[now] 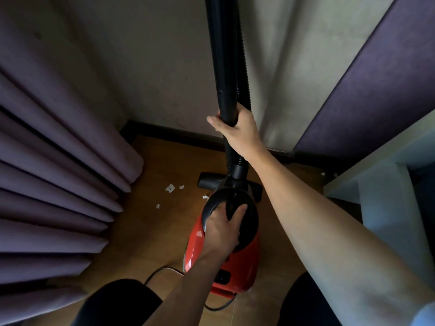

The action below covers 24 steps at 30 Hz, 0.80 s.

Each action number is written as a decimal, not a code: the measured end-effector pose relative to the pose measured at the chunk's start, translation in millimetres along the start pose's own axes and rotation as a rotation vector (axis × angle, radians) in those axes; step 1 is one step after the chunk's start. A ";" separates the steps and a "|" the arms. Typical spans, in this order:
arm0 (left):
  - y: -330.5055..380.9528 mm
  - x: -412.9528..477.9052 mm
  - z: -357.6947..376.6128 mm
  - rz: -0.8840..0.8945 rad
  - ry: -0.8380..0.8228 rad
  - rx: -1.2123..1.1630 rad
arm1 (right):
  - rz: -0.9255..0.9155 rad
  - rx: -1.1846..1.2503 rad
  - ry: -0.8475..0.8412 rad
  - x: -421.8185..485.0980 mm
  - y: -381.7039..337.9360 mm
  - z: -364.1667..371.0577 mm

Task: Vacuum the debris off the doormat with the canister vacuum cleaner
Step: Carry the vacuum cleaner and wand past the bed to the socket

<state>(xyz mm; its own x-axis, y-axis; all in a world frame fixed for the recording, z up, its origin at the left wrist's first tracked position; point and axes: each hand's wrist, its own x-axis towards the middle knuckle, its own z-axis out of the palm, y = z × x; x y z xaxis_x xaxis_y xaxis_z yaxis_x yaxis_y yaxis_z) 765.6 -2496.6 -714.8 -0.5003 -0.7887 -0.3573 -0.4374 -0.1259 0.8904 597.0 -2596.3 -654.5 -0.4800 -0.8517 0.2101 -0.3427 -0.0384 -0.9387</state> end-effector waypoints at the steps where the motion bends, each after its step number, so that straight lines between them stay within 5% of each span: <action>1: 0.2 2.3 0.6 -0.002 0.001 0.005 | -0.008 -0.002 0.027 -1.4 1.1 0.2; 14: 1.6 36.8 13.0 -0.096 0.030 0.088 | 0.015 0.055 0.160 7.6 10.6 0.7; 24: 4.0 46.7 10.0 0.077 0.175 0.351 | -0.005 0.007 0.074 14.7 22.0 -3.4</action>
<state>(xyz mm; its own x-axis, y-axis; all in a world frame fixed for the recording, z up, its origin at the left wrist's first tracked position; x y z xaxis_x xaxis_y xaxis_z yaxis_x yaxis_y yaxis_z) 732.9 -2528.0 -730.8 -0.4195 -0.8824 -0.2129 -0.6477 0.1267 0.7513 579.7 -2607.9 -671.1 -0.5367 -0.8106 0.2343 -0.3399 -0.0465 -0.9393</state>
